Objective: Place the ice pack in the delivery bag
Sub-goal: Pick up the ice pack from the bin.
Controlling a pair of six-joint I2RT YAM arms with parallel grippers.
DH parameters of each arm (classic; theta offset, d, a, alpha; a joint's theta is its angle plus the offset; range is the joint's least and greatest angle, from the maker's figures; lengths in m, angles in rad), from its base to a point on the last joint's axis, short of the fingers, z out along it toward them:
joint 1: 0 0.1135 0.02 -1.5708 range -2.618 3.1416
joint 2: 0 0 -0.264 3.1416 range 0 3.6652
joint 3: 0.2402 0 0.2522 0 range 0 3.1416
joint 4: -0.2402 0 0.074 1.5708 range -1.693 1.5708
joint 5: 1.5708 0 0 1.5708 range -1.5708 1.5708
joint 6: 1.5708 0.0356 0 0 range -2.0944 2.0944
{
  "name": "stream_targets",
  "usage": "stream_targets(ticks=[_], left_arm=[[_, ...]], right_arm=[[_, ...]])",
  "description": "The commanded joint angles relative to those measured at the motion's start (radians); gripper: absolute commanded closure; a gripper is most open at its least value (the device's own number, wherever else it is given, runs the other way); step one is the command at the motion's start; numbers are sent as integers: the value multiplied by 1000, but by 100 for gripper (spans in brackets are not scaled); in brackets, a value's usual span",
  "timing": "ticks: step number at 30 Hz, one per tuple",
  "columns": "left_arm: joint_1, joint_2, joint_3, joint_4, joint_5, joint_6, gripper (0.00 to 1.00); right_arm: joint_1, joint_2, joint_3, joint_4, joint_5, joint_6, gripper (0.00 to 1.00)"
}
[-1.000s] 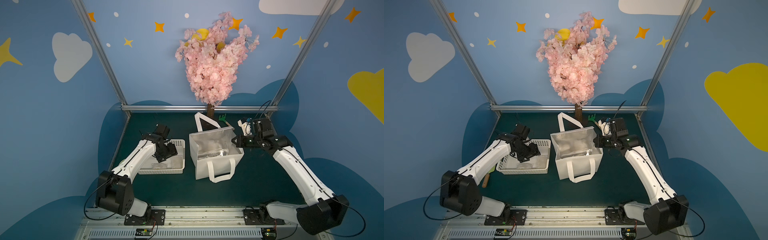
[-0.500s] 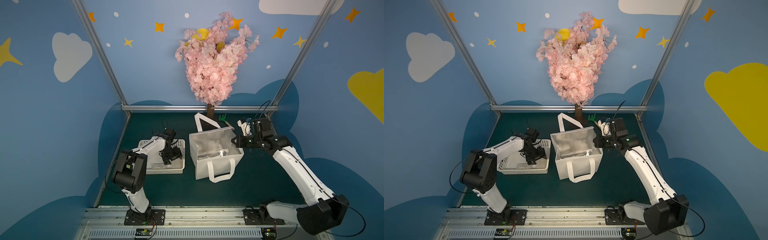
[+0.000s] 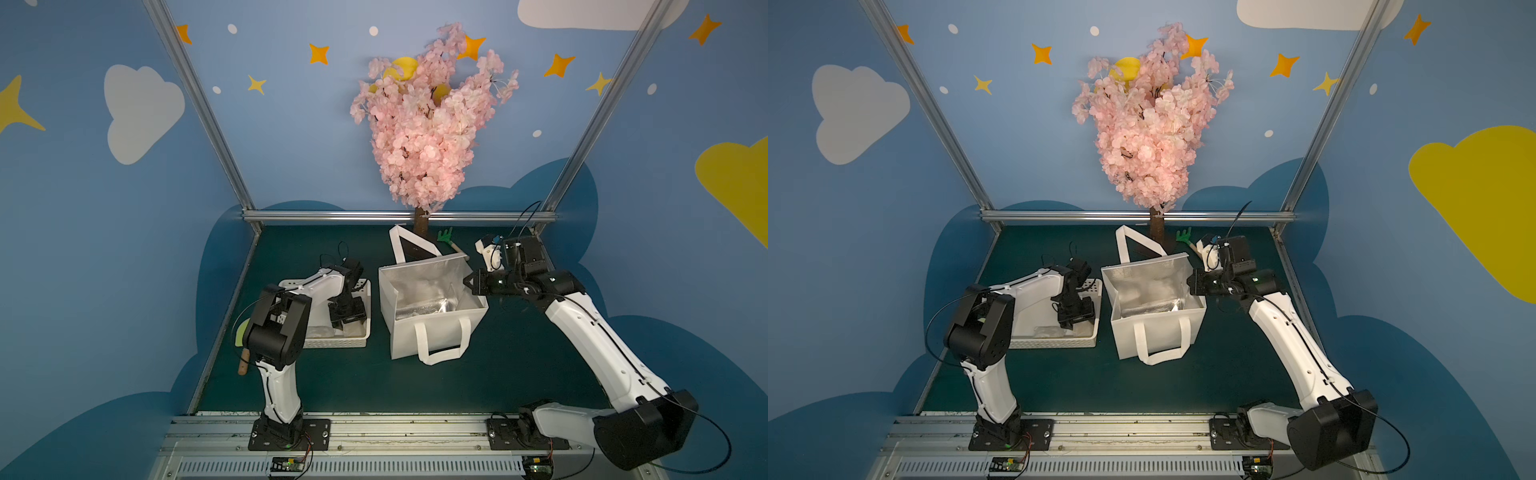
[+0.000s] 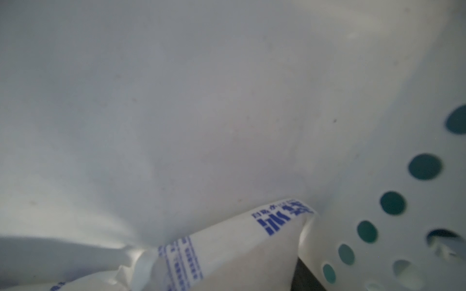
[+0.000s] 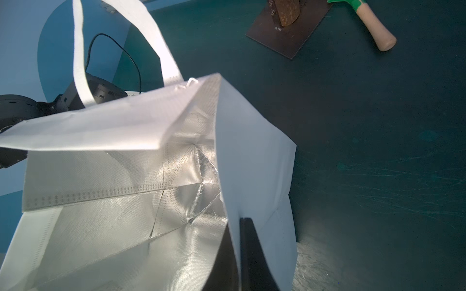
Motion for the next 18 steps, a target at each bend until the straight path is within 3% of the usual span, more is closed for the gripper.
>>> stream_targets(ticks=[1, 8, 18], left_arm=[[-14, 36, -47, 29, -2, 9, 62], [31, -86, -23, -6, -20, 10, 71], [93, -372, 150, -135, -64, 96, 72]], right_arm=[[5, -7, 26, -1, 8, -3, 95], [5, 3, 30, -1, 5, 2, 95], [5, 7, 36, 1, 5, 2, 95]])
